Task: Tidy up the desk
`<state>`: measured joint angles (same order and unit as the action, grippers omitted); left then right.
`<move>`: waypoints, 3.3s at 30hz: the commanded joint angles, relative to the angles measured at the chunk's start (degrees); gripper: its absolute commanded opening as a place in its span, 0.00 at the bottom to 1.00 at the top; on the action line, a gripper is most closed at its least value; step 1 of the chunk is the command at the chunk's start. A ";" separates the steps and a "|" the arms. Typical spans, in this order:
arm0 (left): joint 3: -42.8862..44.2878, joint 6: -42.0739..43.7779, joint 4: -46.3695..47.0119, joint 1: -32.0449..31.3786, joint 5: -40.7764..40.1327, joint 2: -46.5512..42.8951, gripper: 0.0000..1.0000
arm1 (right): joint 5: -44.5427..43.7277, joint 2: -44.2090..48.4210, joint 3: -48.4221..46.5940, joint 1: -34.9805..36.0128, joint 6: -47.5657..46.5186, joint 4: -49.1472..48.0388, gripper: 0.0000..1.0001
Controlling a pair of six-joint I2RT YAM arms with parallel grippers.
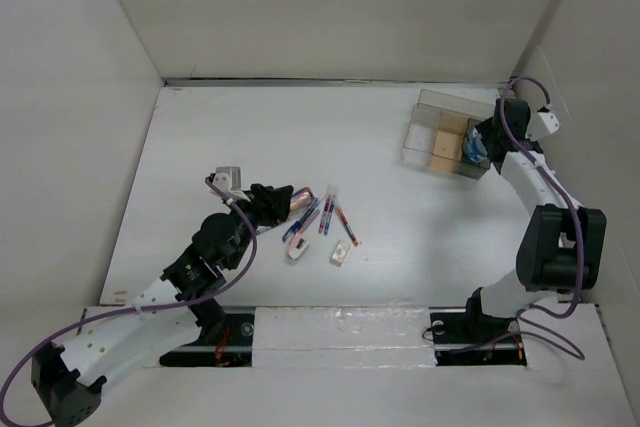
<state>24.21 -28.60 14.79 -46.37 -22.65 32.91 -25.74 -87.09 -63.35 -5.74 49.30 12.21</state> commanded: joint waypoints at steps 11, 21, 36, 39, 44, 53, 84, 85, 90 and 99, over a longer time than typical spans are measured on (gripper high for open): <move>1.46 0.12 2.35 0.14 0.33 0.58 0.51 | -4.32 -4.93 -6.26 -0.77 1.33 -3.77 0.54; 1.46 0.12 2.26 0.14 0.33 -0.03 0.51 | -3.79 -6.69 -6.43 -0.77 3.00 -2.10 0.61; 1.37 0.12 2.26 0.14 0.33 -0.12 0.51 | -3.09 -8.18 -6.43 -0.77 3.44 -0.25 0.78; 1.46 0.12 2.26 0.14 0.42 -0.12 0.51 | -3.00 -7.48 -6.08 -0.77 3.53 -0.60 0.78; 1.46 0.12 2.26 0.14 0.42 -0.03 0.51 | -3.71 -6.16 -6.08 -0.24 3.09 -0.70 0.78; 1.55 0.12 2.44 0.14 0.68 0.23 0.51 | -5.92 1.12 -2.04 10.38 -2.53 -6.66 0.33; 0.05 -4.36 -0.72 0.14 -7.23 -6.28 0.51 | 6.67 -0.72 10.61 65.92 -5.80 2.64 0.50; -0.04 -4.36 -0.72 0.14 -7.23 -6.45 0.51 | 6.58 -0.54 11.31 66.99 -5.27 2.82 0.54; -0.39 -4.27 -0.20 0.14 -7.23 -6.71 0.51 | -6.24 -3.08 9.40 68.67 -4.65 5.80 0.65; 0.05 -4.09 -0.72 0.14 -7.23 -6.27 0.51 | -4.06 -7.83 -0.45 68.22 -9.48 5.47 0.56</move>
<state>23.24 -32.69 12.43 -46.37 -30.17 27.11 -29.74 -95.13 -60.69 60.99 42.09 19.09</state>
